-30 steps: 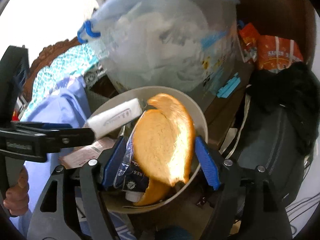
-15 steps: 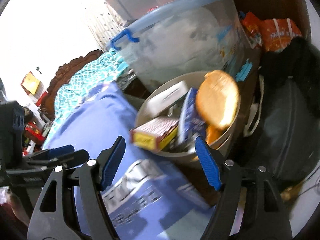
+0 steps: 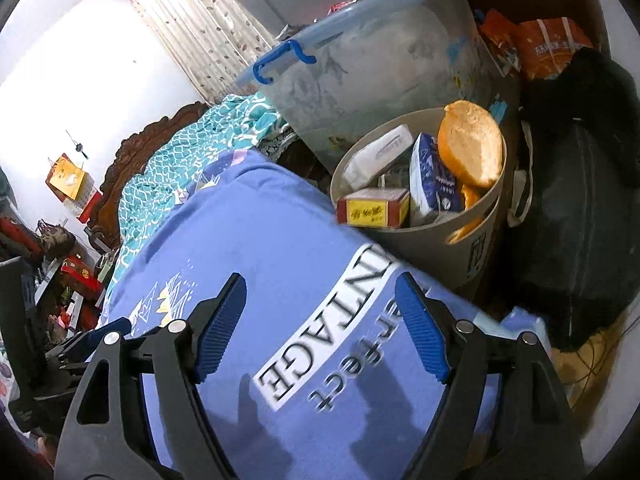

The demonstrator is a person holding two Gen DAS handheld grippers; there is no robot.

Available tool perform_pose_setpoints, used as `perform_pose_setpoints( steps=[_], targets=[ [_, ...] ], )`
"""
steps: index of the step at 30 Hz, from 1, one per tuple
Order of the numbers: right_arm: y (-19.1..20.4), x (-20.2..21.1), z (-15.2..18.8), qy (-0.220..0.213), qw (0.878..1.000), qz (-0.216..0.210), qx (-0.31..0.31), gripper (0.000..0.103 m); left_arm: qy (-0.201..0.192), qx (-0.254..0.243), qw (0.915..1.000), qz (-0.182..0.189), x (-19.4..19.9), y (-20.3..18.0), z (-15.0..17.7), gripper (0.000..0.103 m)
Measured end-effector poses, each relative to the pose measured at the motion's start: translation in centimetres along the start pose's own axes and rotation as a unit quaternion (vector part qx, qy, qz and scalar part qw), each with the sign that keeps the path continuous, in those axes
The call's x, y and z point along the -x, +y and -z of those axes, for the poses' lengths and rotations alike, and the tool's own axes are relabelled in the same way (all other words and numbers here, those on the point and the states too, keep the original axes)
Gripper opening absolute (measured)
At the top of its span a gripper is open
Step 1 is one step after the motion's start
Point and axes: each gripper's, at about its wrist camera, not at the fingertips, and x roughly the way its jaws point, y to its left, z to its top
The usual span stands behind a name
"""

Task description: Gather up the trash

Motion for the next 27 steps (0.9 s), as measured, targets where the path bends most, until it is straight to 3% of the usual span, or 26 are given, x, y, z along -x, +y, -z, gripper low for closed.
perform_pose_setpoints(
  steps=[15, 27],
  targets=[
    [4.0, 2.2, 1.9, -0.013, 1.000, 0.018, 0.017, 0.086, -0.021, 0.023, 0.9995, 0.008, 2.8, 2.4, 2.3, 0.094],
    [5.5, 3.1, 2.3, -0.028, 0.999, 0.026, 0.011, 0.095, -0.026, 0.056, 0.9974, 0.036, 4.1, 4.8, 3.4, 0.094]
  ],
)
